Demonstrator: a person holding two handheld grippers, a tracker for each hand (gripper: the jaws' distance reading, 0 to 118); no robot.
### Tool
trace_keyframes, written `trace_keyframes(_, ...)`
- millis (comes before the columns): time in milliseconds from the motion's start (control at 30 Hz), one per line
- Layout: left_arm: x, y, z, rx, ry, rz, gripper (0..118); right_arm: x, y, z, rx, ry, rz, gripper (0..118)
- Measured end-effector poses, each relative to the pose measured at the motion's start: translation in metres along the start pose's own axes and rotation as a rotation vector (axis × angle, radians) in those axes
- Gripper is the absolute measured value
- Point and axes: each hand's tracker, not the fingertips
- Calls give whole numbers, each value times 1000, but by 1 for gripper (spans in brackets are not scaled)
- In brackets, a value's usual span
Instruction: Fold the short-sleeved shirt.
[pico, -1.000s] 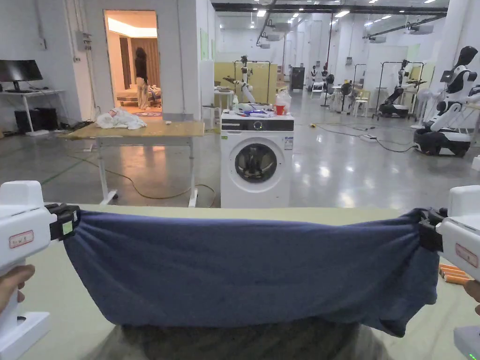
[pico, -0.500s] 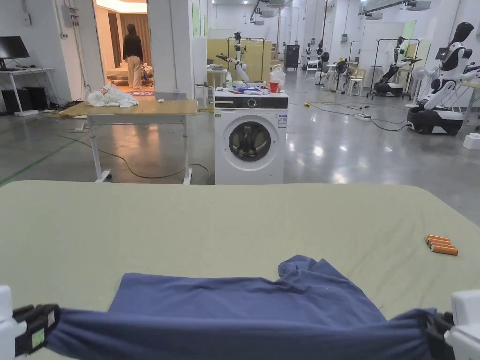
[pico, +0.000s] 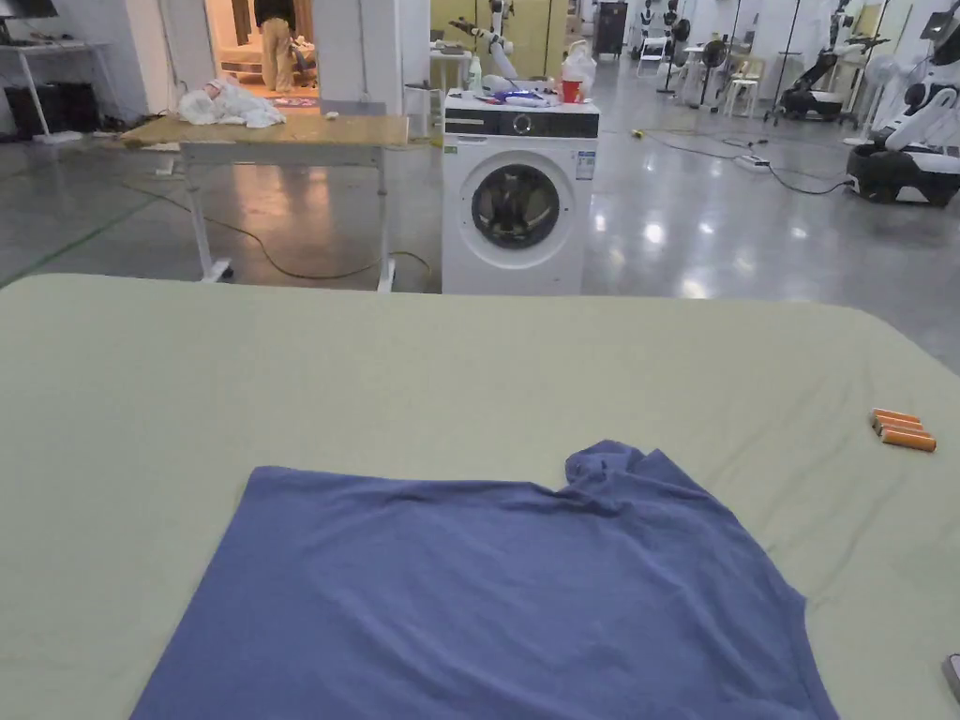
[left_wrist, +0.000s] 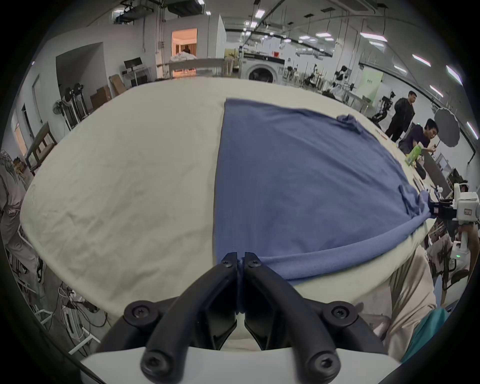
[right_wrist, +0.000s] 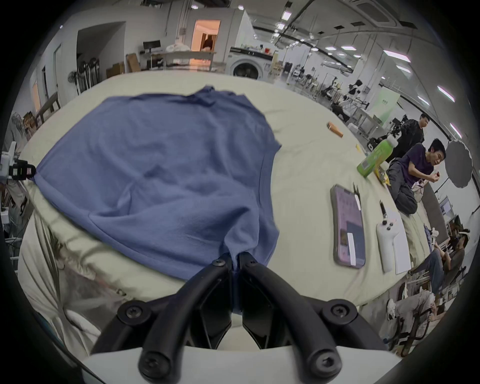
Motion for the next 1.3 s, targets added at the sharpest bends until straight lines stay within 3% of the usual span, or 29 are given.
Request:
trace_keyframes(133, -5, -4, -11, -13, 8, 8, 0, -4, -13, -10, -42, 7, -3, 4)
trace_keyframes(167, -4, -3, -12, -15, 11, 7, 2, -6, -15, -13, -55, 9, -3, 9)
trace_keyframes(200, -3, -1, -12, -15, 16, 4, 5, -7, -16, -13, -64, 8, -2, 18)
trace_keyframes(233, -1, -1, -9, -16, 23, 2, 11, -10, -16, -13, -68, 1, -1, 33)
trace_keyframes(267, 0, 2, -7, -15, 25, 0, 22, -12, -14, -9, -78, -38, 17, 56)
trace_keyframes(300, 2, 6, -4, -10, 33, -5, 34, -14, -11, -5, -78, -75, 37, 69)
trace_keyframes(333, 5, 10, -2, 10, 47, -22, 44, -14, -8, 1, -62, -99, 39, 72)
trace_keyframes(367, 6, 13, 0, 32, 56, -38, 50, -14, -3, 8, -39, -102, 18, 72)
trace_keyframes(533, 39, 49, 15, 226, 22, -85, 50, -11, 37, 38, 191, -85, -107, 72)
trace_keyframes(733, 85, 101, 9, 460, 52, -117, 46, -30, 94, 26, 513, -49, -240, 72)
trace_keyframes(833, 98, 118, 2, 580, 99, -123, 28, -45, 118, 25, 654, -70, -276, 67)
trace_keyframes(867, 102, 122, 3, 614, 107, -124, 21, -50, 125, 25, 699, -77, -282, 60)
trace_keyframes(933, 106, 126, -1, 681, 124, -127, 13, -59, 136, 29, 773, -88, -282, 38)
trace_keyframes(967, 109, 128, 1, 712, 134, -131, 5, -62, 141, 31, 797, -91, -287, 19)
trace_keyframes(1000, 112, 128, 3, 748, 139, -148, 2, -65, 145, 32, 830, -86, -297, 10)
trace_keyframes(1100, 124, 127, 16, 799, 168, -159, 0, -72, 152, 38, 877, -75, -290, 2)
trace_keyframes(1300, 113, 128, 26, 818, 158, -159, 0, -76, 157, 45, 906, -79, -285, 0)
